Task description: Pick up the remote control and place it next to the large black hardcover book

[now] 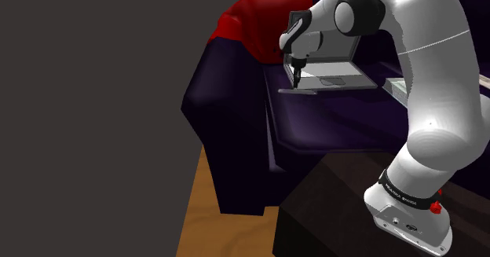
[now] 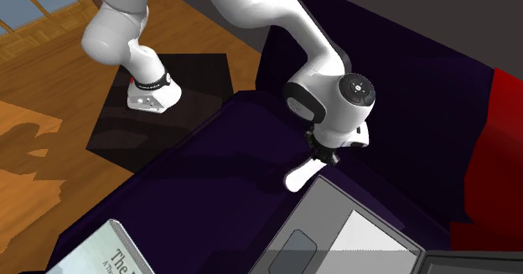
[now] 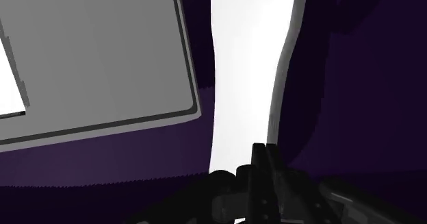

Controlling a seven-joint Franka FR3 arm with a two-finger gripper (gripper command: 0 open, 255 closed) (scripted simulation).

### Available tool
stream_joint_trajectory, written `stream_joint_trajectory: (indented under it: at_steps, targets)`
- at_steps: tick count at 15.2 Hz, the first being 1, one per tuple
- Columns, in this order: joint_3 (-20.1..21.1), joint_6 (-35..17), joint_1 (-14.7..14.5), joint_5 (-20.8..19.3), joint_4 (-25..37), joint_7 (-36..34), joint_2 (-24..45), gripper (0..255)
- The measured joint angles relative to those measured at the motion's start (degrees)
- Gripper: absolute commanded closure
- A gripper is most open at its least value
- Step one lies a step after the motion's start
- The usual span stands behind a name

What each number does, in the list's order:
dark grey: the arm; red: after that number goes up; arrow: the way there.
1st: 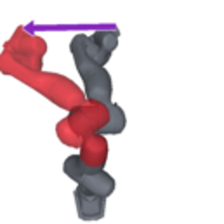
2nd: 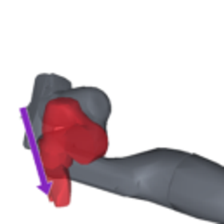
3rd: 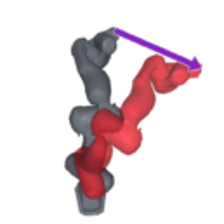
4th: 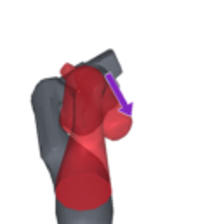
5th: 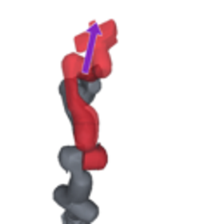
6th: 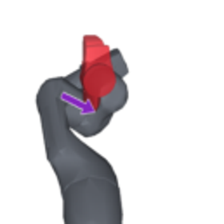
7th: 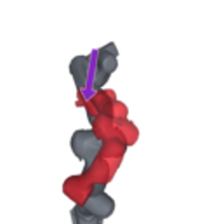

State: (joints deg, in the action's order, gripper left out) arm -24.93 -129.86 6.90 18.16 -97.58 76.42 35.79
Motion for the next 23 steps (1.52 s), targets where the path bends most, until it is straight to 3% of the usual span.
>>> stream_joint_trajectory:
  at_steps: [1, 10, 23]
  targets:
    - [-0.01, 0.00, 0.01, 0.00, 0.01, 0.00, -0.02, 0]
    - [6.13, -1.05, 2.79, 6.75, 7.52, 3.46, 4.83, 0]
    - [7.61, -3.85, 3.39, 8.31, 9.14, 4.11, 9.06, 0]
